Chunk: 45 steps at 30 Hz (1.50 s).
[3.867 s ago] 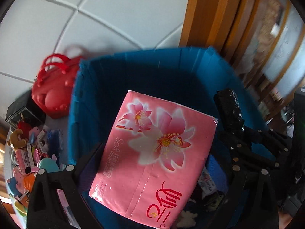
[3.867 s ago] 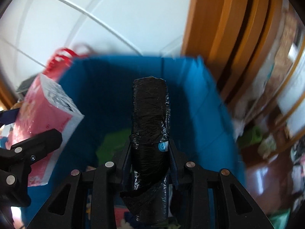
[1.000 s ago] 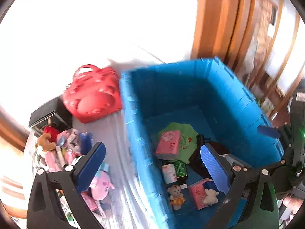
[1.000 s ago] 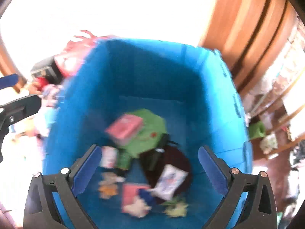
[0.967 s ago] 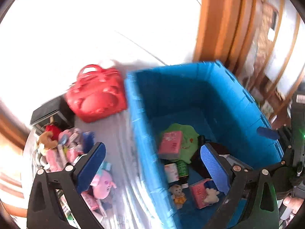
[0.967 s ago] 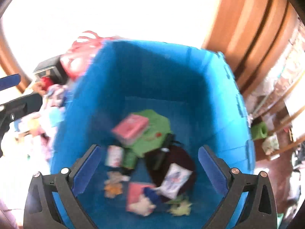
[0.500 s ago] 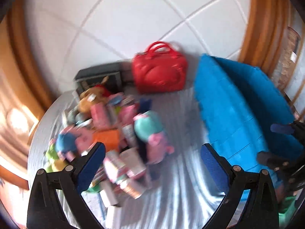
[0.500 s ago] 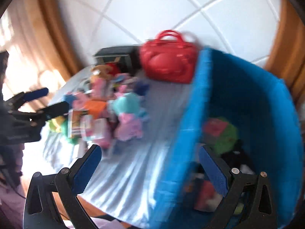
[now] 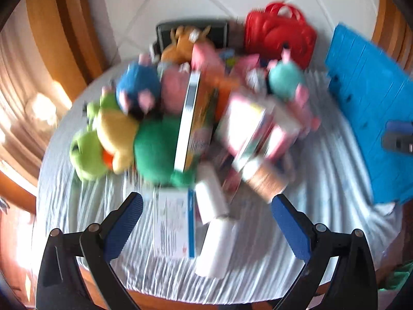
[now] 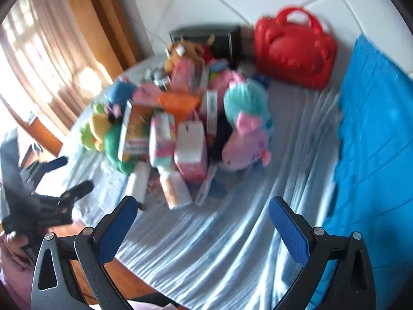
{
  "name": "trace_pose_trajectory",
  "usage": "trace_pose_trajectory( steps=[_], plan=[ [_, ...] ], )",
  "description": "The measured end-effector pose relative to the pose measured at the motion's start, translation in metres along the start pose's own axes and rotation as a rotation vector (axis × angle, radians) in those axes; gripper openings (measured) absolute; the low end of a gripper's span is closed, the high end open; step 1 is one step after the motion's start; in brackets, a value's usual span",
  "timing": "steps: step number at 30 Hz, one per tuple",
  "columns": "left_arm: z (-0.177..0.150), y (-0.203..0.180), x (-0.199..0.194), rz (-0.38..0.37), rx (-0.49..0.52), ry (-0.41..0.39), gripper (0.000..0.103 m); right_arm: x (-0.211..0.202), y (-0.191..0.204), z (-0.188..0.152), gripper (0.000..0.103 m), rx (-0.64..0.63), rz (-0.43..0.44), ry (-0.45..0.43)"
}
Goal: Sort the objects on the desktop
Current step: 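Grasp the white paper roll with left tool while right tool grasps white pill bottle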
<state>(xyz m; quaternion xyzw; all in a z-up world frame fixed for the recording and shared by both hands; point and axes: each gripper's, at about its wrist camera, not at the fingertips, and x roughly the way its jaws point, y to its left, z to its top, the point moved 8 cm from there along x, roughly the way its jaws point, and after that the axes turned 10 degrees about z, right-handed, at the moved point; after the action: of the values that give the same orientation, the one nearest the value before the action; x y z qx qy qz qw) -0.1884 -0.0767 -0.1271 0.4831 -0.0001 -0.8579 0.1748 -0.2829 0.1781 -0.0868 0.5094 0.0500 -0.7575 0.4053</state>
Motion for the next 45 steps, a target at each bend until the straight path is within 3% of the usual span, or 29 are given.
trace_pose_trajectory(
  steps=[6,10,12,14,20,22,24,26,28,30,31,33,45],
  plan=[
    [-0.061,-0.007,0.059,0.004,-0.024,0.134,0.101,0.063,-0.022,-0.033,0.103,0.066,-0.023,0.144],
    [-0.077,-0.021,0.08,0.002,-0.01,0.172,0.101,0.096,-0.022,-0.047,0.103,0.074,-0.026,0.218],
    [-0.084,-0.023,0.089,0.017,-0.011,0.197,0.093,0.112,-0.017,-0.05,0.103,0.066,-0.027,0.247],
    [-0.091,-0.025,0.097,0.009,-0.022,0.239,0.076,0.124,-0.011,-0.051,0.103,0.059,-0.019,0.264],
    [-0.097,-0.028,0.099,0.027,-0.021,0.242,0.074,0.16,0.012,-0.041,0.103,0.022,0.007,0.286],
    [-0.098,-0.028,0.098,0.033,-0.022,0.241,0.074,0.171,0.018,-0.032,0.096,0.019,0.008,0.272],
    [-0.098,-0.029,0.098,0.043,-0.026,0.243,0.074,0.184,0.022,-0.026,0.08,0.006,-0.003,0.278],
    [-0.097,-0.031,0.098,0.052,-0.025,0.242,0.074,0.196,0.024,-0.025,0.074,-0.002,-0.015,0.298],
    [-0.097,-0.032,0.098,0.059,-0.031,0.241,0.072,0.207,0.024,-0.027,0.058,-0.021,-0.04,0.315],
    [-0.098,-0.036,0.09,0.027,-0.04,0.235,0.052,0.207,0.024,-0.029,0.056,-0.028,-0.045,0.317],
    [-0.1,-0.038,0.087,0.006,-0.047,0.246,0.048,0.205,0.024,-0.032,0.056,-0.032,-0.049,0.321],
    [-0.106,-0.042,0.083,-0.035,-0.055,0.256,0.048,0.193,0.024,-0.041,0.056,-0.03,-0.035,0.321],
    [-0.096,-0.061,0.039,-0.061,-0.028,0.173,0.048,0.125,-0.014,-0.1,0.054,0.005,-0.05,0.312]
  ],
)
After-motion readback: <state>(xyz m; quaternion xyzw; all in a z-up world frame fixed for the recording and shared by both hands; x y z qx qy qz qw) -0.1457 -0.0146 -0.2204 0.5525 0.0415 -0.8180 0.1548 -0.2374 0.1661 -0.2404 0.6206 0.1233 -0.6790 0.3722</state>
